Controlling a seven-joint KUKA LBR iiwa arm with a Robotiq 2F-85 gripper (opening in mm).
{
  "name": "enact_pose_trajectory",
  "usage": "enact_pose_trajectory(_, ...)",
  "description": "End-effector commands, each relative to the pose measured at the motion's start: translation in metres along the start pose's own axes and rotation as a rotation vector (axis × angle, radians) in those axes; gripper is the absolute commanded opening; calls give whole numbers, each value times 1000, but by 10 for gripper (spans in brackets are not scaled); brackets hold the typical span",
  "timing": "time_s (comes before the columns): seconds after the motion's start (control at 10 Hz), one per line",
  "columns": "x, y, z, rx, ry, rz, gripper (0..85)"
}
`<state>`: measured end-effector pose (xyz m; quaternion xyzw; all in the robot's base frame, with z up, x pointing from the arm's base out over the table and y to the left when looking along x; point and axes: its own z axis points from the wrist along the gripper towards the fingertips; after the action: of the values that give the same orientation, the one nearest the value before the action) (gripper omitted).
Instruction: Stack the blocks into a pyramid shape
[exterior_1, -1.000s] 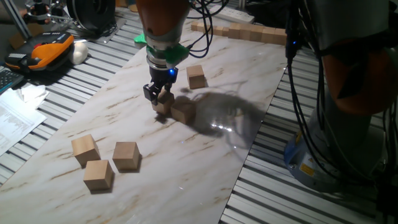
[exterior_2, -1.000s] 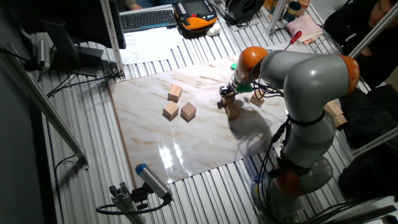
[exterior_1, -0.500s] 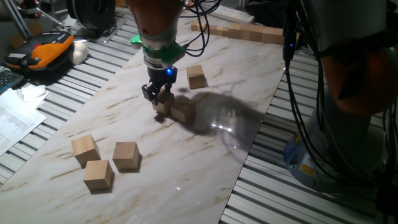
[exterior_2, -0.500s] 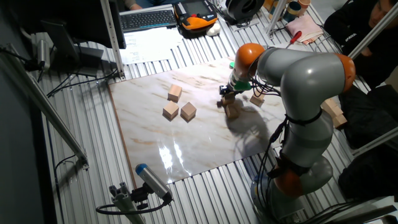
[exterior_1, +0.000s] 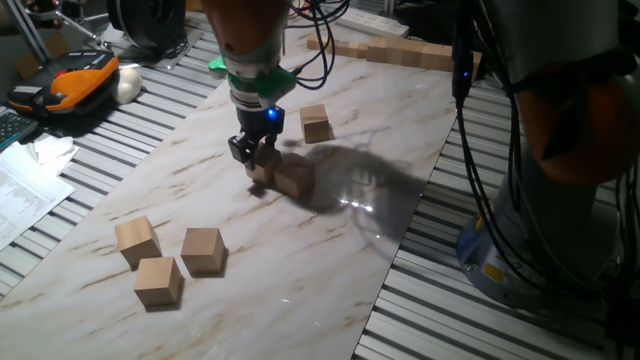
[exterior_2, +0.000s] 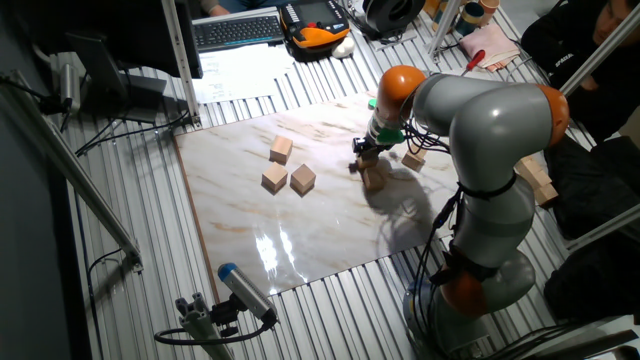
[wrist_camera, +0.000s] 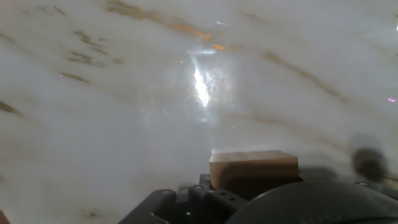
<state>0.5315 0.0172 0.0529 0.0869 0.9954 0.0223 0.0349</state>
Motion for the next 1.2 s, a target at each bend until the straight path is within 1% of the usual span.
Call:
enact_pose_trajectory(0.0, 4, -1, 1, 4, 8, -4, 0)
enact_pose_trajectory(0.1, 7, -1, 0, 2, 9, -7, 0)
enact_pose_trajectory(0.2, 11, 0, 1, -9, 7, -16, 0)
enact_pose_trajectory(0.3, 12, 0, 2, -22, 9, -24, 0)
enact_pose_trajectory(0.4, 12, 0, 2, -27, 18, -31, 0)
enact_pose_trajectory(0.5, 12, -1, 1, -26, 19, -37, 0)
enact_pose_trajectory(0.7, 13, -1, 1, -9, 17, -43, 0)
enact_pose_trajectory(0.8, 13, -1, 2, -21, 21, -40, 0)
enact_pose_trajectory(0.9, 13, -1, 2, -23, 20, -39, 0)
enact_pose_trajectory(1.0, 13, -1, 2, -19, 16, -31, 170)
enact_pose_trajectory(1.1, 13, -1, 2, -16, 13, -24, 170)
